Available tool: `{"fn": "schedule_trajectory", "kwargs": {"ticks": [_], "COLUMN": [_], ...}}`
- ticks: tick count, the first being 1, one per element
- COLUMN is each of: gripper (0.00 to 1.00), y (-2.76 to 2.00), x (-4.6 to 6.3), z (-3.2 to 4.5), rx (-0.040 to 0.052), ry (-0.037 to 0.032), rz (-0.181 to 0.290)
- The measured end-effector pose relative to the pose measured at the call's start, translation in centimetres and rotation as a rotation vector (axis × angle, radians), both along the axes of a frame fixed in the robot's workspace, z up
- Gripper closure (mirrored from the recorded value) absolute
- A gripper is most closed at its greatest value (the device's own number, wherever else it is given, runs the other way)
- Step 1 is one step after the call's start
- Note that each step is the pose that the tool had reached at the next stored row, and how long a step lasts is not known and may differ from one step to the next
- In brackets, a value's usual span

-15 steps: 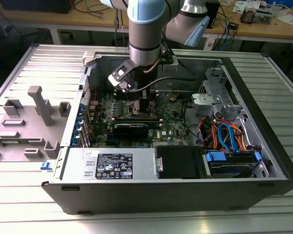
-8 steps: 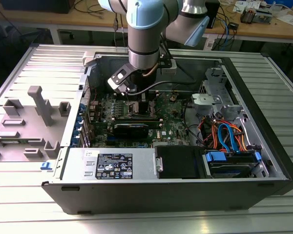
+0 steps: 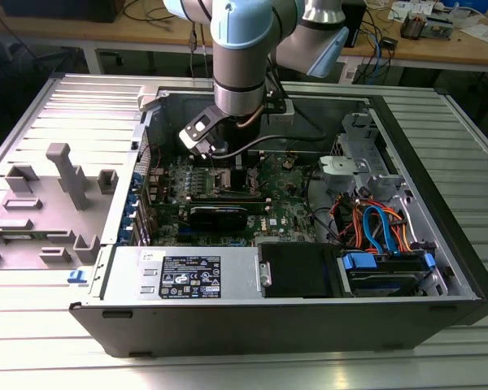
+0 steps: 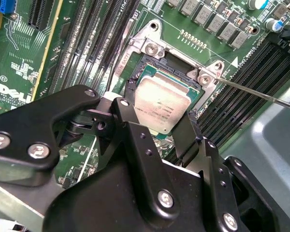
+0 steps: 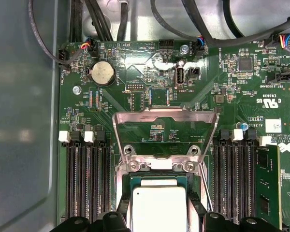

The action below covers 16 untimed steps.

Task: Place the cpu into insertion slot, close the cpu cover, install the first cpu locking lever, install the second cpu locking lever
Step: 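Place the cpu into insertion slot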

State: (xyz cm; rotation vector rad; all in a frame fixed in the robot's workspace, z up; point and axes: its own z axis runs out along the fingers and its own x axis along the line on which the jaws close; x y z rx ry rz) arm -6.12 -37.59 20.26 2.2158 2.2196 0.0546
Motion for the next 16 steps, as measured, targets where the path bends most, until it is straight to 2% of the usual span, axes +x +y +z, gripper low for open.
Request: {"fn": "schedule_trajectory", "kwargs": {"ticks": [11,13,15,16], "gripper": [0.45,0.45,0.45,0.45], "y": [0.0,0.01,0.01,0.01], "x": [-0.02,-0.03,-0.03,-0.03], "z": [-0.05,-0.08,-0.09,-0.09], "rx": [-0.0003,-0.0036,-0.0108,-0.011], "ry": [-0.0002,-0.0001,0.0,0.0], "rz": [-0.003,-0.003,-0.01,-0.012]}}
